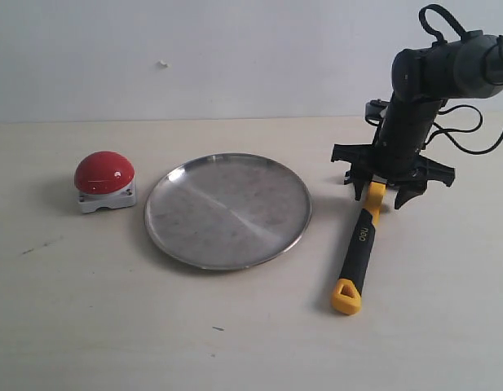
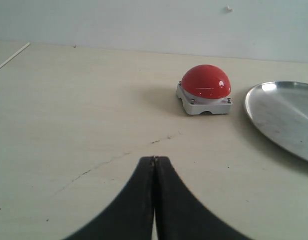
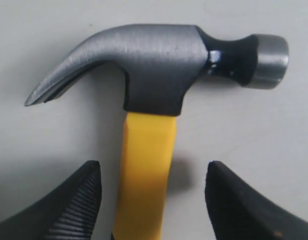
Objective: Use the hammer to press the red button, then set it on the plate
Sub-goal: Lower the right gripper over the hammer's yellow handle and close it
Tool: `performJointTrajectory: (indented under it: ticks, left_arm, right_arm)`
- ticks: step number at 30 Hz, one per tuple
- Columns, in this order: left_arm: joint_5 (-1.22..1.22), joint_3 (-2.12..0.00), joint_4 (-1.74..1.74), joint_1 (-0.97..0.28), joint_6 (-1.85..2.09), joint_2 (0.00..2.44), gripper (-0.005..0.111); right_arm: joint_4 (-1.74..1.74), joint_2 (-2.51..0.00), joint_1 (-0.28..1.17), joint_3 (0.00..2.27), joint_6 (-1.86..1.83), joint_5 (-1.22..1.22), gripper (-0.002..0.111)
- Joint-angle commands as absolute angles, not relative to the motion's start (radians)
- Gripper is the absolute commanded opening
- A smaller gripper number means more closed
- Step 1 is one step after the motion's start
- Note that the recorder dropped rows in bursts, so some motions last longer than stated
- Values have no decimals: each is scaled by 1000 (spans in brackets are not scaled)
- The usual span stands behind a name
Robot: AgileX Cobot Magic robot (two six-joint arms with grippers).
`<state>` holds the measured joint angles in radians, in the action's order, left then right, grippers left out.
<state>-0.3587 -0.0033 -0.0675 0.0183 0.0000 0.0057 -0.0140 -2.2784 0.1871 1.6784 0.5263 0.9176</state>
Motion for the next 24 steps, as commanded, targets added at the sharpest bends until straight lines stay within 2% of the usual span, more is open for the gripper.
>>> performJointTrajectory:
  ticks: [1,15,24]
  left_arm:
    - [-353,0,-67,17,0,0,0]
    - [-353,0,-67,17,0,0,0]
    - [-353,0,-67,17,0,0,0]
  right_arm:
    - [-25,-2284,186,1682,525,925,59]
    - [-25,-2284,186,1682,525,929,59]
    - [-25,-2284,186,1682,554,947,44]
